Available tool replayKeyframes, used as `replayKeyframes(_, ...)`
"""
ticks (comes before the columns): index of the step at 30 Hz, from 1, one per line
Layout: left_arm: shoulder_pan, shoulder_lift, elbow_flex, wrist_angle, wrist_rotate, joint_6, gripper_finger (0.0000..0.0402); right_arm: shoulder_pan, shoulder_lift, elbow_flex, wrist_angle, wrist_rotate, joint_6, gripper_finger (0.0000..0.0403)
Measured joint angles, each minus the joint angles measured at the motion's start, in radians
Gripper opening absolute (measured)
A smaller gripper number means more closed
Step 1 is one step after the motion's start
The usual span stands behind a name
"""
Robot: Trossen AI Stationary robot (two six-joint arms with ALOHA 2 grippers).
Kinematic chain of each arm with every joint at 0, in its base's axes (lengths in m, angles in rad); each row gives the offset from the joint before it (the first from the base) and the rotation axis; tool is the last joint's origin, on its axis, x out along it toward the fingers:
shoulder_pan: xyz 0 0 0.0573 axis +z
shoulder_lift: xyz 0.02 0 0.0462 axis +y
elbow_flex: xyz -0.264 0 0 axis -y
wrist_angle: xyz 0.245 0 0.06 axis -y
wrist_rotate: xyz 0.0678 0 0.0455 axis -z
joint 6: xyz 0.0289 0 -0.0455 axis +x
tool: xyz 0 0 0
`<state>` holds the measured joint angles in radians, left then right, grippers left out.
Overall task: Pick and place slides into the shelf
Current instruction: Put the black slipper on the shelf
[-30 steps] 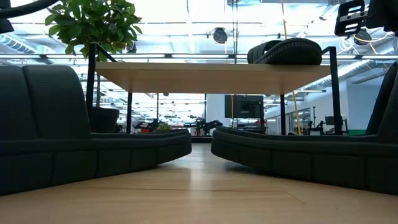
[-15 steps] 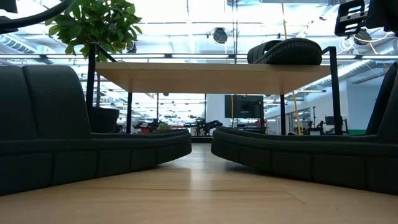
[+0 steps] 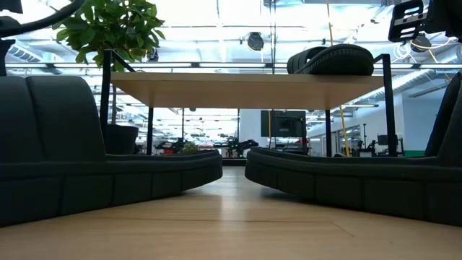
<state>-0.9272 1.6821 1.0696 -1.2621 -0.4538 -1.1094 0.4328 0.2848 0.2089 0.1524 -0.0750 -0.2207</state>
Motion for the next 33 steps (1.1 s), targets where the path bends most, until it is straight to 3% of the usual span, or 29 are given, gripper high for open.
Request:
replayKeyframes(6, 0.001, 0.010, -0.001, -0.082, 0.005, -0.029, 0.0287, 0.000, 0.000, 0.000, 0.000, 0.000, 0.000, 0.0000)
replayKeyframes(16, 0.003, 0.012, -0.002, -0.019, 0.025, -0.027, 0.0254, 0.000, 0.000, 0.000, -0.001, 0.000, 0.000, 0.0000)
replayKeyframes(33, 0.007, 0.014, -0.111, -0.015, -0.052, -0.030, 0.0287, 0.000, 0.000, 0.000, -0.001, 0.000, 0.017, 0.0000)
